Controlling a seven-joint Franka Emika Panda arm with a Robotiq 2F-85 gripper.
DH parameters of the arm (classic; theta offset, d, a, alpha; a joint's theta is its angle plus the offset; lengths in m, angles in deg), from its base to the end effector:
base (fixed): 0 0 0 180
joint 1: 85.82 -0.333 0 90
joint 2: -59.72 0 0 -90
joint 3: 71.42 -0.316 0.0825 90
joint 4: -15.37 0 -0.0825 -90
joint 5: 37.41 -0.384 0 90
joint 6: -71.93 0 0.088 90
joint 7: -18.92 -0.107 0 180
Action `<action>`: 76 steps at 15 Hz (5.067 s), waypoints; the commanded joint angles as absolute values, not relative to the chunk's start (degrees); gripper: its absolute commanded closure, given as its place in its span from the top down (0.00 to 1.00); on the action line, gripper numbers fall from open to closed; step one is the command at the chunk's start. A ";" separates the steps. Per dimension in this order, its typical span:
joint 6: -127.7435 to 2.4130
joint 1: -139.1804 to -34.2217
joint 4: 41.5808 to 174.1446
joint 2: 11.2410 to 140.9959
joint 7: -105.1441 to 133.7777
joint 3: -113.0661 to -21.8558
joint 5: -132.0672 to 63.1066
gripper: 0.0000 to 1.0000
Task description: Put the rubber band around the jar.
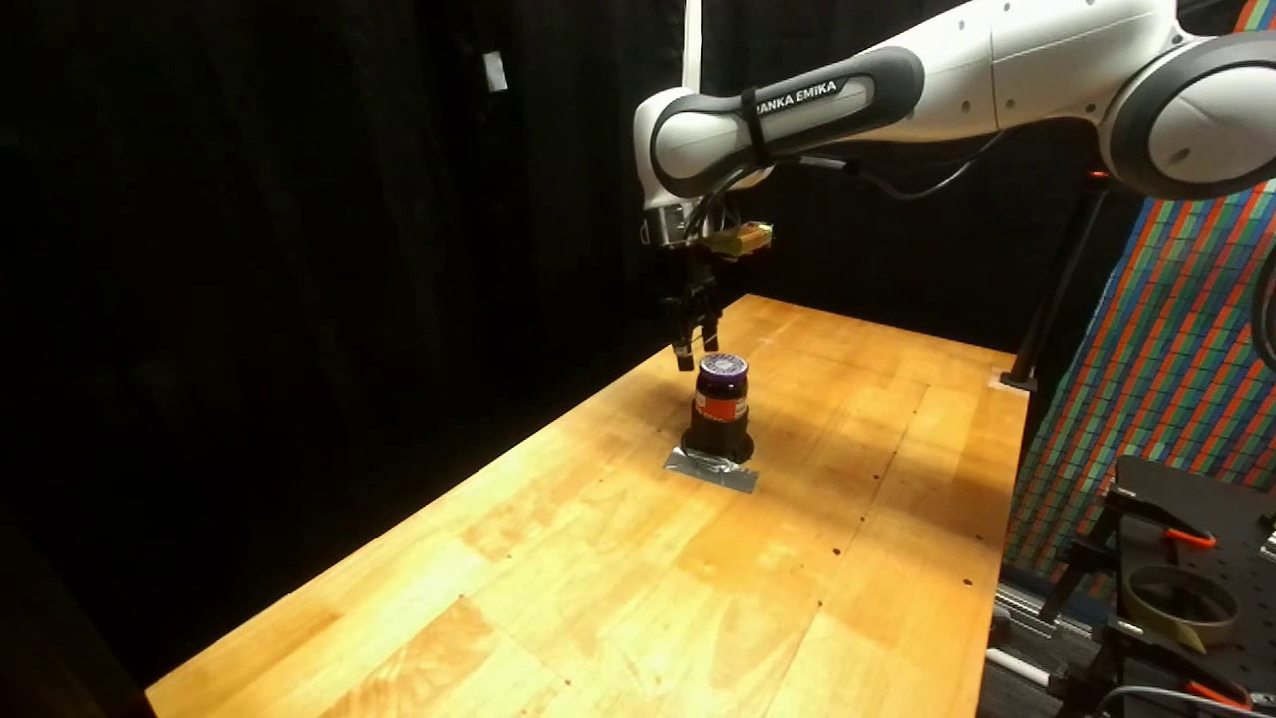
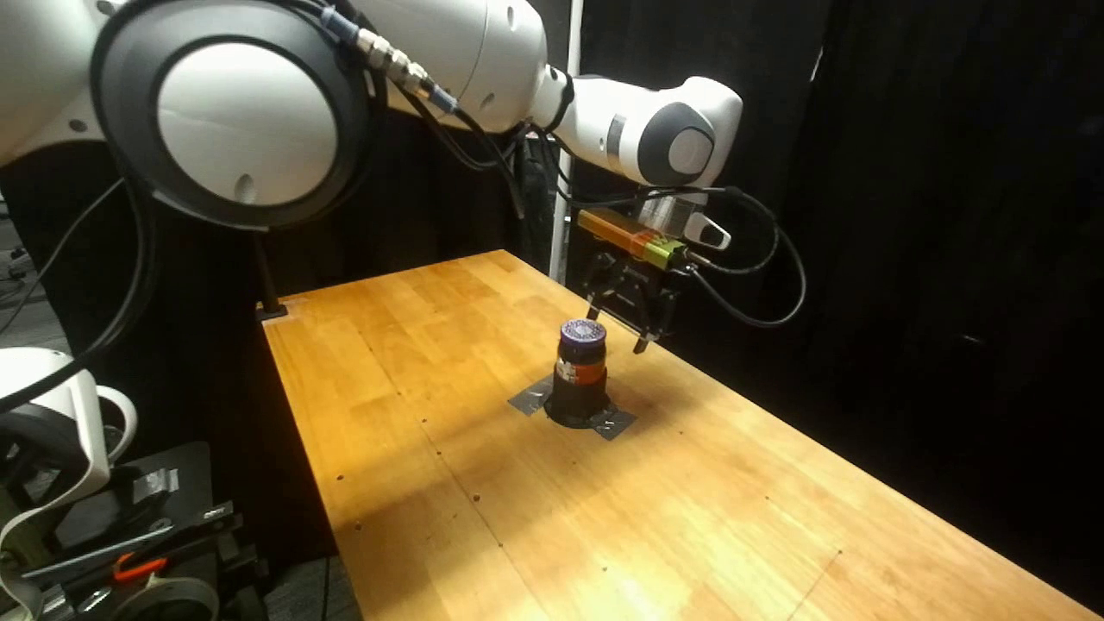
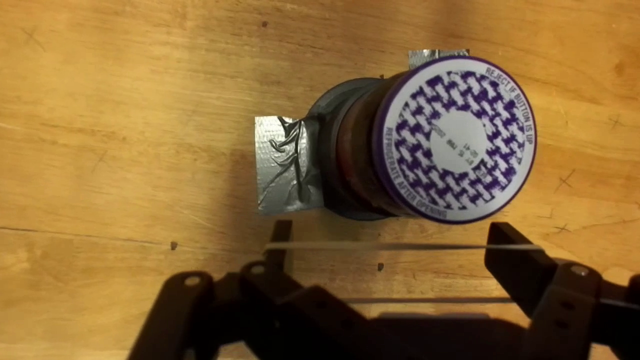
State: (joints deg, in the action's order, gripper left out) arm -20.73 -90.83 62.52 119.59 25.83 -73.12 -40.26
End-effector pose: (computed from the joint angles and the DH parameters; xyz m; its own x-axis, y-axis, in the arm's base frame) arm 0.7601 0.0850 0.2617 0.9458 0.2218 -0.2373 0.2027 -0.9739 -0.1024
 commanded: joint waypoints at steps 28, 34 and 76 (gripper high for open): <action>-9.26 -96.53 60.48 120.91 25.54 -70.10 -34.99 1.00; -15.20 -97.98 74.13 113.12 22.52 -69.73 -34.84 1.00; -120.56 -148.44 148.82 84.35 -63.15 -9.97 37.52 0.18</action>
